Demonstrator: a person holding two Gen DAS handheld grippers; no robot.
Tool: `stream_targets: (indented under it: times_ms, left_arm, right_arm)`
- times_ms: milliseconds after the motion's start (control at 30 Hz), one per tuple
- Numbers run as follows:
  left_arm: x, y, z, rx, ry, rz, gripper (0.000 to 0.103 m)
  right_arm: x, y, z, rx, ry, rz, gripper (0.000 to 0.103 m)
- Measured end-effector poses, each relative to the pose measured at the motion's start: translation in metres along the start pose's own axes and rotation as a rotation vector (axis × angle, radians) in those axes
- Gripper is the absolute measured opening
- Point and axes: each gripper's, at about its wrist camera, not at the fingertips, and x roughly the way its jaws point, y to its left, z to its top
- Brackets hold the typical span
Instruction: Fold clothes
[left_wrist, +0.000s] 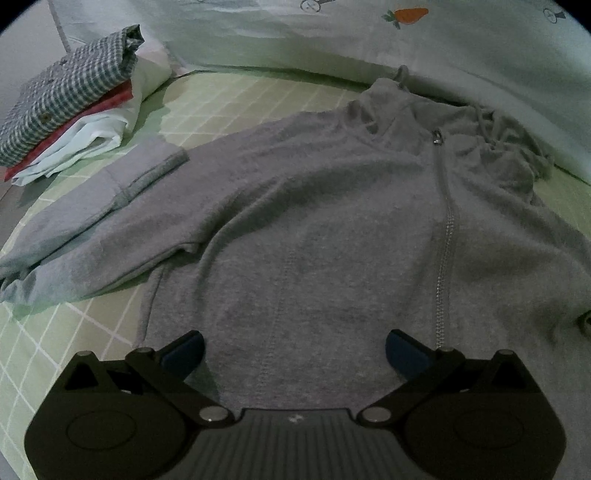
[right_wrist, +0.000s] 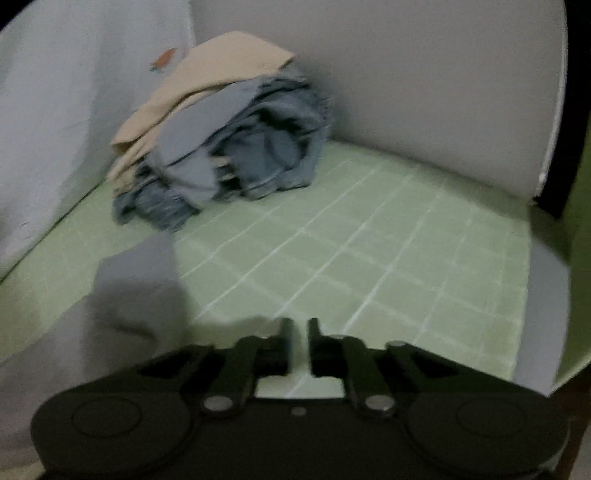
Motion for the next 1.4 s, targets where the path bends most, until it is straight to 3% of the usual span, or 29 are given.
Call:
stream_targets:
  times_ms: [33,267,400,500,567,633,667,700,733,833,933,1000,1033,1100,1167,1233,1300,1400]
  left_arm:
    - [0.000,0.000,0.000,-0.002,-0.001,0.002,0.103]
    - [-0.001,-0.002,-0.001,-0.024,0.000,0.017,0.103]
    - [-0.002,-0.002,-0.001,-0.045,0.009,0.031,0.103]
    - [-0.002,-0.003,-0.002,-0.060,0.013,0.042,0.103]
    - [-0.003,-0.004,-0.002,-0.067,0.013,0.046,0.103]
    - [-0.003,-0.004,-0.003,-0.073,0.011,0.049,0.103]
    - [-0.003,-0.004,-0.003,-0.076,0.011,0.051,0.103]
    - [-0.003,-0.004,-0.004,-0.079,0.010,0.052,0.103]
    - [-0.003,-0.004,-0.004,-0.080,0.009,0.052,0.103]
    - [-0.003,-0.003,-0.004,-0.079,0.009,0.049,0.103]
    - [-0.002,-0.001,-0.004,-0.077,0.008,0.046,0.103]
    - [-0.002,-0.001,-0.003,-0.075,0.006,0.046,0.103]
    - [-0.001,0.000,-0.003,-0.075,0.005,0.045,0.103]
    - [-0.001,0.000,-0.001,-0.069,0.015,0.041,0.103]
    - [0.001,0.002,0.004,-0.057,0.035,0.030,0.103]
    - [0.003,0.003,0.009,-0.041,0.062,0.014,0.103]
    - [0.004,0.004,0.013,-0.022,0.087,-0.001,0.103]
    - [0.002,0.010,0.023,-0.033,0.071,-0.047,0.103]
  right_arm:
    - [0.000,0.005,-0.001,-0.016,0.005,0.035,0.038]
    - [0.021,0.045,0.016,-0.040,0.012,0.154,0.047]
    - [0.044,0.058,0.030,-0.024,0.040,0.185,0.071]
    - [0.058,0.067,0.036,-0.026,0.052,0.204,0.074]
    - [0.062,0.078,0.036,-0.100,0.045,0.195,0.067]
    - [0.061,0.085,0.034,-0.161,0.046,0.212,0.036]
    - [0.059,0.087,0.034,-0.174,0.060,0.241,0.031]
    - [0.057,0.087,0.034,-0.192,0.079,0.277,0.014]
    - [0.053,0.085,0.034,-0.210,0.085,0.298,0.004]
    - [0.028,0.067,0.037,-0.186,0.002,0.262,0.004]
    - [-0.011,0.027,0.044,-0.003,-0.147,0.150,0.004]
    - [-0.024,0.003,0.040,0.078,-0.168,0.062,0.005]
    - [-0.024,-0.004,0.035,0.080,-0.148,0.022,0.008]
    - [-0.007,-0.005,0.019,-0.022,-0.020,-0.057,0.012]
    - [0.000,0.004,0.004,-0.118,0.055,-0.129,0.023]
    - [-0.008,0.016,-0.004,-0.171,0.025,-0.173,0.060]
    - [-0.020,0.030,-0.006,-0.196,-0.023,-0.183,0.066]
    - [-0.030,0.065,-0.002,-0.257,-0.067,-0.105,0.067]
